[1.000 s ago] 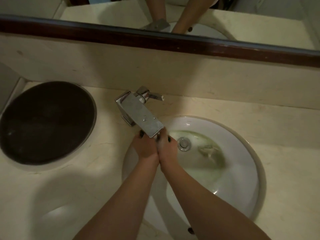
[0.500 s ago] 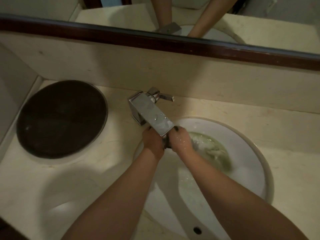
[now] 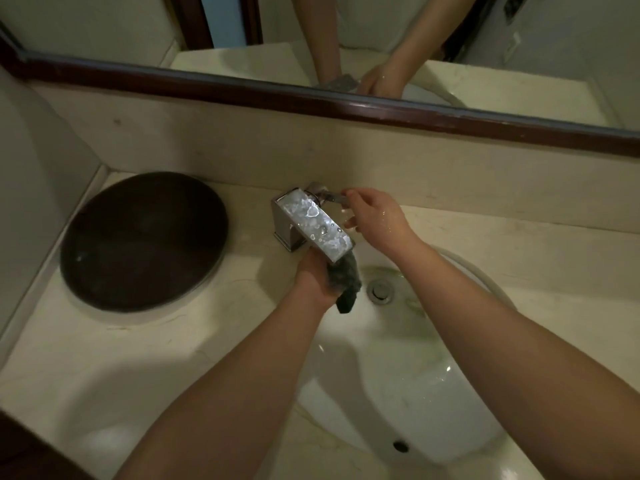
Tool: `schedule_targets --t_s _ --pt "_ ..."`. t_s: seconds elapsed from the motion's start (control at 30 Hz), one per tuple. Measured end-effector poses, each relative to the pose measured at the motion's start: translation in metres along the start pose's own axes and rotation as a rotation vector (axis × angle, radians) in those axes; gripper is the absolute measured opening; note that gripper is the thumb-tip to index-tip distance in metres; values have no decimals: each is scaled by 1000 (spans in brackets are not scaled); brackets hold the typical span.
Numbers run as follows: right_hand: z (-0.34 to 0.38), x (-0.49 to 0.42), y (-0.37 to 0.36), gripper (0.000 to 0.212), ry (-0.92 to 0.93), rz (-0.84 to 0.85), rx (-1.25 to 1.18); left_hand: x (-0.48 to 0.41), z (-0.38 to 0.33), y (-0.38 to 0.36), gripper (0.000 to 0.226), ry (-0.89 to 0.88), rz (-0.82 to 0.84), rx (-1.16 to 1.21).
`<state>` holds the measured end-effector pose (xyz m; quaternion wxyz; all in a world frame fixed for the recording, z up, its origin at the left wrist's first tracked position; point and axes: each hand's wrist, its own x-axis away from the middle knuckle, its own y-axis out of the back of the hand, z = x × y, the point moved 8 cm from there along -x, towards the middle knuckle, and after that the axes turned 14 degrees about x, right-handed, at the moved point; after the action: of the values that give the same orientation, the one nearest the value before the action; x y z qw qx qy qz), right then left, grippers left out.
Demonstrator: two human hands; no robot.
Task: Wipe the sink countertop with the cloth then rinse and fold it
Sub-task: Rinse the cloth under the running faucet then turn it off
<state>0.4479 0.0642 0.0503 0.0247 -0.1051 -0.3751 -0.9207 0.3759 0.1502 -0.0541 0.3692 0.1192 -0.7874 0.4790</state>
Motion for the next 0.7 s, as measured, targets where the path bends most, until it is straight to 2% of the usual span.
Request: schedule_targets --t_s 0.1,0.23,0.33,0.43,0.5,0.63,0.7 --pt "5 8 1 32 -18 -11 -3 -1 1 1 29 18 -12 3" --pt "6 20 -1 52 -37 5 56 8 4 3 31 26 -66 -54" --pt "-8 36 -2 37 -49 149 -171 16 7 2 35 -27 -39 -174" --pt "-37 62 10 36 58 104 -210 29 10 7 31 -77 -49 -297" --pt "-69 82 4 44 57 138 -212 39 10 12 34 -96 -101 -372" --pt "-116 118 -17 82 62 286 -132 73 24 -8 30 -96 -41 -423" --pt "-115 133 -18 81 122 316 -69 89 29 -25 28 -133 9 -451"
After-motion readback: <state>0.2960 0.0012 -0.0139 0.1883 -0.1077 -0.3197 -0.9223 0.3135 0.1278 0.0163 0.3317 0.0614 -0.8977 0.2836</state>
